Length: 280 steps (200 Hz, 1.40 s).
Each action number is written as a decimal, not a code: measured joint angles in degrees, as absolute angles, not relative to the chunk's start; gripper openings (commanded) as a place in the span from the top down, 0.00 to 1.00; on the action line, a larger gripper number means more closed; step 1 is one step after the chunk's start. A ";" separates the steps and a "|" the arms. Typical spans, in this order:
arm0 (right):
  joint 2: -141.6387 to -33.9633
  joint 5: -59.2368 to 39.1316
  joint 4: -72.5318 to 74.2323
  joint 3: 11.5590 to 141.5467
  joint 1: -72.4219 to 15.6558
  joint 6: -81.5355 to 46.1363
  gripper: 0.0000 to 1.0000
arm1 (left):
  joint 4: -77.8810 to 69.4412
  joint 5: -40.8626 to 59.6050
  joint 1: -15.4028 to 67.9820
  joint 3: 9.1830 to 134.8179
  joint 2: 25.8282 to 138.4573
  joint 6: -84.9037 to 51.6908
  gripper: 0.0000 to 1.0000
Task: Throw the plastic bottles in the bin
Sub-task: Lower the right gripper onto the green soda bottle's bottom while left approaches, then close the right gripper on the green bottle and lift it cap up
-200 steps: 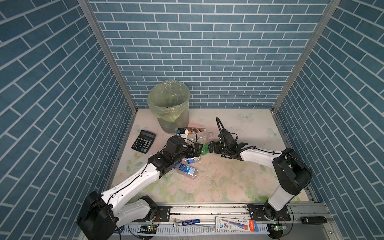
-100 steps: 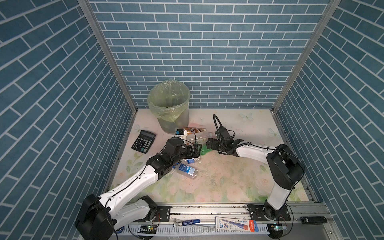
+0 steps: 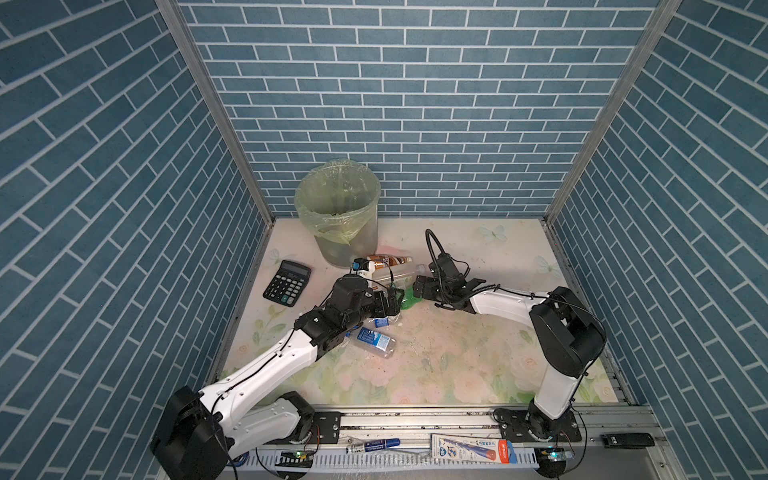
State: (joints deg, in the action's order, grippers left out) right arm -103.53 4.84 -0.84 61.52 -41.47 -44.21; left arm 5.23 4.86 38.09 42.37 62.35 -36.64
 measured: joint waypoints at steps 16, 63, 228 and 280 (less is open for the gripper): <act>-104.09 4.82 -0.93 61.56 -41.47 -44.75 0.01 | 5.23 4.78 38.09 42.15 62.35 -36.67 0.01; -106.45 4.71 -1.32 61.69 -41.47 -44.80 0.01 | 5.28 4.80 38.13 41.15 62.35 -37.04 0.01; -103.48 5.89 0.43 56.73 -38.72 -44.71 0.39 | 5.69 4.16 39.09 40.80 61.43 -37.71 0.01; -99.22 5.54 0.54 51.79 -33.01 -44.07 0.50 | 5.69 3.90 39.48 40.77 61.14 -37.71 0.01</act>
